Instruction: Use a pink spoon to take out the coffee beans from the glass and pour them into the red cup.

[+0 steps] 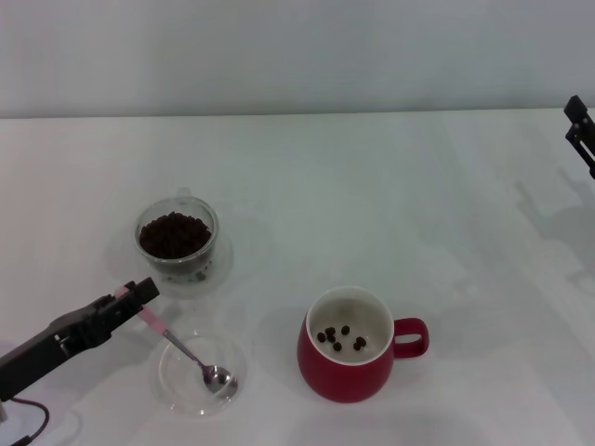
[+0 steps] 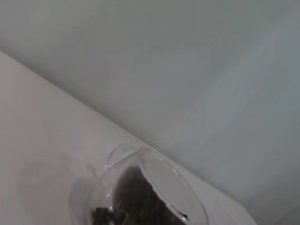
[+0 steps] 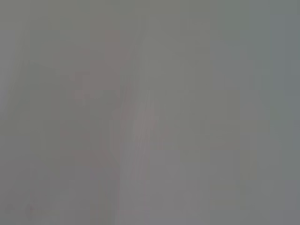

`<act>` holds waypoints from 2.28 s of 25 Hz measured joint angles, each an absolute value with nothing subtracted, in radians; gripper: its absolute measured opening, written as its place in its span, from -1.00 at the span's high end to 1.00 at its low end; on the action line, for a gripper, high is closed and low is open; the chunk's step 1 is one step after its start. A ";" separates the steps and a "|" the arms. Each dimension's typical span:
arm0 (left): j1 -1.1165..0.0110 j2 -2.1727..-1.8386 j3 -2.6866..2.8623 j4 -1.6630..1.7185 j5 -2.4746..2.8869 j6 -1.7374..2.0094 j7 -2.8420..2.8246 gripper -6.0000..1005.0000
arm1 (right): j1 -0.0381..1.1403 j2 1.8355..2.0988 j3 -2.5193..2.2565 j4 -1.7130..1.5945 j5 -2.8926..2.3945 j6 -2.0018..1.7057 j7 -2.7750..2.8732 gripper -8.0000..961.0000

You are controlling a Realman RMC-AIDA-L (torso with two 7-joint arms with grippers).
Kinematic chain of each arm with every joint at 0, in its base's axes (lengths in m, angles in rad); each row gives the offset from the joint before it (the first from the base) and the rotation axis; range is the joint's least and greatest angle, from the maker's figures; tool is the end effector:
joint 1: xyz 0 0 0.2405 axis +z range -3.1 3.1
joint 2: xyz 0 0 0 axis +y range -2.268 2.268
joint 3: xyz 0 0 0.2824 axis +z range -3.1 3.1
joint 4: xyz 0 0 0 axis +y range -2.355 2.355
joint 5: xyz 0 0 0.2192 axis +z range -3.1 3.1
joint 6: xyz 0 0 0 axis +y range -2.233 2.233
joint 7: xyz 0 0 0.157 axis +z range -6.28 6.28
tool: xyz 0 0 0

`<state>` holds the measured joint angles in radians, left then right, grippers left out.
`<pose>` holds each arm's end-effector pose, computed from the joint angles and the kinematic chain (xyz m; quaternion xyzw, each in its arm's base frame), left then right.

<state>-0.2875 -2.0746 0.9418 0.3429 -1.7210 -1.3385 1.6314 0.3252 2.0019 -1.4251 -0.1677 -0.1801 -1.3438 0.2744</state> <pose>-0.3555 0.2884 -0.0599 -0.7555 -0.5051 -0.3718 0.1893 0.3762 0.3303 0.0287 -0.7118 0.1413 0.3162 0.6111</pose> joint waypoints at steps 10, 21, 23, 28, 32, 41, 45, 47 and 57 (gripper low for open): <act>-0.240 -2.060 0.916 0.396 -1.729 -1.336 1.705 0.03 | 0.324 2.005 -1.437 -0.160 -0.183 -1.347 0.277 -0.52; -0.202 -2.050 0.750 0.448 -1.732 -1.409 1.945 -0.43 | 0.313 2.010 -1.541 -0.157 -0.182 -1.473 0.276 -0.52; -0.202 -2.063 0.695 0.448 -1.732 -1.425 2.040 -0.43 | 0.314 2.012 -1.555 -0.156 -0.181 -1.498 0.281 -0.52; -0.228 -2.075 0.600 0.407 -1.771 -1.413 2.204 -0.43 | 0.317 2.014 -1.593 -0.156 -0.176 -1.540 0.310 -0.52; -0.260 -2.076 0.595 0.360 -1.849 -1.362 2.371 -0.42 | 0.315 2.015 -1.597 -0.156 -0.174 -1.536 0.334 -0.52; -0.320 -2.078 0.594 0.228 -2.039 -1.315 2.659 -0.42 | 0.345 2.020 -1.592 -0.168 -0.147 -1.477 0.334 -0.52; -0.344 -2.079 0.594 0.186 -2.130 -1.315 2.742 -0.42 | 0.365 2.020 -1.590 -0.170 -0.077 -1.455 0.294 -0.52; -0.350 -2.080 0.593 0.180 -2.159 -1.315 2.777 -0.42 | 0.374 2.018 -1.580 -0.170 -0.038 -1.443 0.287 -0.52; -0.389 -2.082 0.596 0.099 -2.301 -1.306 2.821 -0.42 | 0.415 2.010 -1.563 -0.158 0.057 -1.344 0.235 -0.52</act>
